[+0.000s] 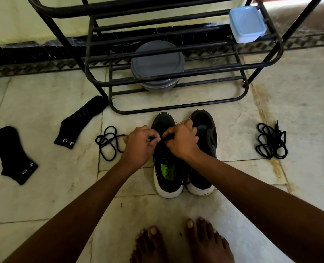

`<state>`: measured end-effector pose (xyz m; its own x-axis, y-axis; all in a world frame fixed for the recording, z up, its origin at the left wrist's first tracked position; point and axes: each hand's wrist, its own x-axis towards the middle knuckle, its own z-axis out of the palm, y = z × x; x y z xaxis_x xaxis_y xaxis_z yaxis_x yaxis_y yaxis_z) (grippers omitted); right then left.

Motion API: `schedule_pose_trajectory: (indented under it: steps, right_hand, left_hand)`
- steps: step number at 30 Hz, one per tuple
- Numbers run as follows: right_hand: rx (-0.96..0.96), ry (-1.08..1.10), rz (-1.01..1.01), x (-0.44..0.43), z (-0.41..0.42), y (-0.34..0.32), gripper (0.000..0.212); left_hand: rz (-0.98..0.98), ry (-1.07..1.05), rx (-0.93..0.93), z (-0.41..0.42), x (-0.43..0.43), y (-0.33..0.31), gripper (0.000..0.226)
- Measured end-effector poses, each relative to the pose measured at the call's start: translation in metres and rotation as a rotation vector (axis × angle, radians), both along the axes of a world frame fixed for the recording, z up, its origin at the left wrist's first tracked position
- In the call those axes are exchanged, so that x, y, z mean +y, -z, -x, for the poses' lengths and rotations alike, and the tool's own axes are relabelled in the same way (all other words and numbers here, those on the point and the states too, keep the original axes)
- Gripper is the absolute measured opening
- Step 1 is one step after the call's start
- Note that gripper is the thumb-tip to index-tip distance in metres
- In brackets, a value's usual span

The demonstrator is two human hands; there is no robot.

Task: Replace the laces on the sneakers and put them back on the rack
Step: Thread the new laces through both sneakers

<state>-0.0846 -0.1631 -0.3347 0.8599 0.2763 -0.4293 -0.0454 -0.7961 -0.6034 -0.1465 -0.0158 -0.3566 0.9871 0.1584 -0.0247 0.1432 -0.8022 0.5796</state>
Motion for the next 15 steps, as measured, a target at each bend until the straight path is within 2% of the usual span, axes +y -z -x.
schedule_pose_trajectory:
  steps: [4, 7, 10, 15]
  right_hand:
    - [-0.002, 0.009, 0.004, 0.0014, 0.0000, 0.0006, 0.015]
    - [0.001, -0.018, 0.014, 0.0023, 0.0002, -0.0002, 0.014]
    - [0.018, -0.049, 0.027, 0.0013, -0.0022, -0.0025, 0.013]
    - [0.033, -0.070, 0.020, -0.0006, -0.0042, -0.0034, 0.011]
  left_hand:
    - [0.379, -0.263, 0.079, -0.0006, -0.0008, 0.0015, 0.012]
    - [0.552, -0.368, 0.105, -0.0013, -0.0018, -0.0005, 0.014]
    - [0.593, -0.424, 0.113, -0.0005, -0.0021, -0.0016, 0.012]
    - [0.497, -0.314, 0.060, 0.0008, -0.0050, -0.0035, 0.015]
